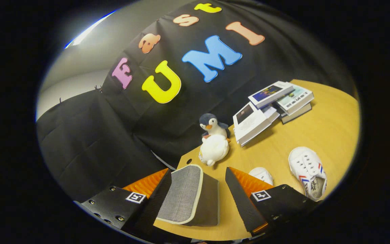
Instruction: Open the storage box then place both shoes into the box .Put the left shoe in first, then the right shoe, with the right side of both shoes facing outward in a uniform manner.
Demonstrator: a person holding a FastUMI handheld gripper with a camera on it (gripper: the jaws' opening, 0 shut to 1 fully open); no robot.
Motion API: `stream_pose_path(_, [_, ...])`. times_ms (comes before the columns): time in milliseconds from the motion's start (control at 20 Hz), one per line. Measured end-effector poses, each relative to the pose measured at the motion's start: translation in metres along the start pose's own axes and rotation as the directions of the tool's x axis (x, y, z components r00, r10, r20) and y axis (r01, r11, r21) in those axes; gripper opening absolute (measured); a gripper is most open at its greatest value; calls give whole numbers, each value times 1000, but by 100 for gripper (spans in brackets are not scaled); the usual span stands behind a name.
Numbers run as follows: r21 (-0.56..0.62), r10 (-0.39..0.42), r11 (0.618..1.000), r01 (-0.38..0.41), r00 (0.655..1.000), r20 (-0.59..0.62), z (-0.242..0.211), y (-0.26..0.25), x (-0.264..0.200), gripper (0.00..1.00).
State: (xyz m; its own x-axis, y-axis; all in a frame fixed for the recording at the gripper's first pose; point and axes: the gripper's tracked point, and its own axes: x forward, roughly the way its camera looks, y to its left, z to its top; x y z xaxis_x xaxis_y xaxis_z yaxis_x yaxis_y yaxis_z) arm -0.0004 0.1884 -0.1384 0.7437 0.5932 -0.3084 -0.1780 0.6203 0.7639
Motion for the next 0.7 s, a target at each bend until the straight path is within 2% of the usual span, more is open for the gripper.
stream_pose_path(250, [126, 54, 991, -42, 994, -94, -38, -5, 15, 98])
stream_pose_path(500, [288, 165, 952, -101, 964, -207, -83, 8, 23, 98])
stream_pose_path(700, [336, 197, 936, -105, 947, -252, -104, 10, 29, 98])
